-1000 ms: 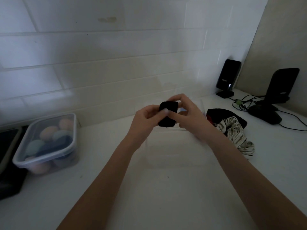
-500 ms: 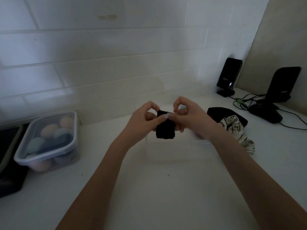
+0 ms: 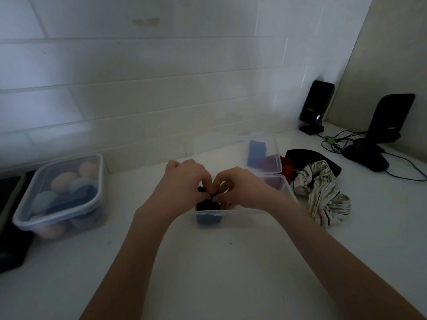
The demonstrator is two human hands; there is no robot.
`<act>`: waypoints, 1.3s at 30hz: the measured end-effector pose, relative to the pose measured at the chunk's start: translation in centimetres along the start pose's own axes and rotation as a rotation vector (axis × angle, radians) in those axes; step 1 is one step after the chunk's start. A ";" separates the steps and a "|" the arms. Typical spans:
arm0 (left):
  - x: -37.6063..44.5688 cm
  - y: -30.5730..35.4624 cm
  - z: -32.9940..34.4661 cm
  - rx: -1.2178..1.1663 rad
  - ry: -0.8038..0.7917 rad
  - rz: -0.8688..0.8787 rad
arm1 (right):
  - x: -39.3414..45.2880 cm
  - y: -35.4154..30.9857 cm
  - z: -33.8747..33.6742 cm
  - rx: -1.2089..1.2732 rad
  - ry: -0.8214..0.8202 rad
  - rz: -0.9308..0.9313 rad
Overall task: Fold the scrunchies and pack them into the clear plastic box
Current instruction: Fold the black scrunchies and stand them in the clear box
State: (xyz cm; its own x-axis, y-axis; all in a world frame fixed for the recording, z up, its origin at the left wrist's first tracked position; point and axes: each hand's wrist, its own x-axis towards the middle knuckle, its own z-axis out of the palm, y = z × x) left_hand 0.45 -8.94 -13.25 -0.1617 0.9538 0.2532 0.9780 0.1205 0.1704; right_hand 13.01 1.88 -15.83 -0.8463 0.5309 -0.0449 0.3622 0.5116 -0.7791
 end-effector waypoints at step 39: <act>-0.7 2.4 -0.4 0.245 -0.278 -0.173 | -0.8 -0.9 -0.8 -0.486 -0.227 -0.036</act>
State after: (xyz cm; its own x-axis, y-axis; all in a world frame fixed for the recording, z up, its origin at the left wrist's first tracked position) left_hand 2.81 -9.43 -12.62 -0.3177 0.9476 -0.0323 0.9474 0.3158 -0.0526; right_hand 13.71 1.56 -14.59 -0.9051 0.3753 -0.1999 0.4251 0.8089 -0.4061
